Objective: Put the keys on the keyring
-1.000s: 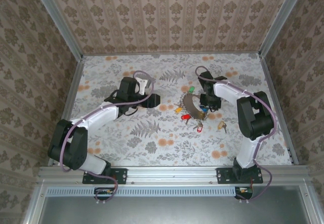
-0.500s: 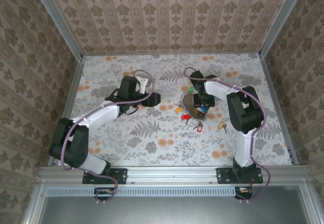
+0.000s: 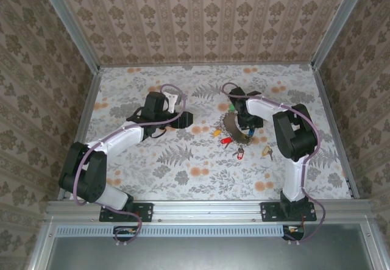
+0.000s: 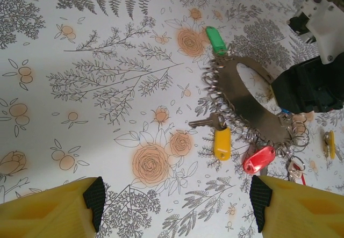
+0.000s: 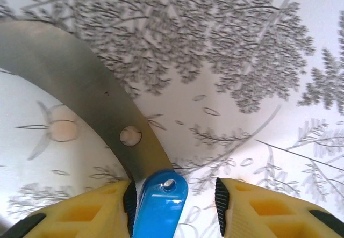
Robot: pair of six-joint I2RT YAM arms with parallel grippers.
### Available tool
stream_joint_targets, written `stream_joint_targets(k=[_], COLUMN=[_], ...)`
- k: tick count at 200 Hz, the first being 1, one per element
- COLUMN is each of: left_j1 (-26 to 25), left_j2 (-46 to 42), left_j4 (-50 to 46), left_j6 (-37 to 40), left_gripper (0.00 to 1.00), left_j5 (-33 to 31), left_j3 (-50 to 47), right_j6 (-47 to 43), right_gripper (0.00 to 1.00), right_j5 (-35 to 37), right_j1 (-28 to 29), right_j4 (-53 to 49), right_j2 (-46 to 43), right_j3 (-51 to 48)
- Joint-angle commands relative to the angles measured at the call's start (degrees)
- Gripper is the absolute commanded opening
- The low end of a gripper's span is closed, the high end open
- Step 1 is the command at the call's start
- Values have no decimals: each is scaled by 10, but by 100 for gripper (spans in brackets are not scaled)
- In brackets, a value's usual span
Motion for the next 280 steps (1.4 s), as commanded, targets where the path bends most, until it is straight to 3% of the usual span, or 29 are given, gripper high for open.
stream_joint_targets(k=[1,38,68,97,134,174,198,244,280], left_j1=[1,1,1,1,-39,-45,-46,-44,-44], left_j2=[-3,-3,-3,4,14,26,34,42,28], left_j4=[-5,-4,-6,-1,-44,-15,-3,12,3], left_j6=[-4,-6,-5,13,94,77,69,56,56], left_gripper=[75,75,75,75,73,72,70,70,70], left_j5=[-12,-14,-14,15,20,42,44,47,49], left_j3=[-9,-11,-11,-6,36,35,32,20,-4], right_j6=[13,37,75,85,6,-74,-79,-90,-83], right_gripper=[45,45,41,48,53,52,48,36,36], right_j5=[56,31,-76,-176,-212,-244,-288,-276,-386], right_j1=[-2,-10,-28,-49,-78,-99,-97,-68,-36], right_j4=[-26,-40,-13,38,24,6,-9,-42,-2], right_j2=[-39,-43,-74,-104,-70,15,41,42,-8], right_j3=[-12,-27,-57,-80,-30,45,62,49,2])
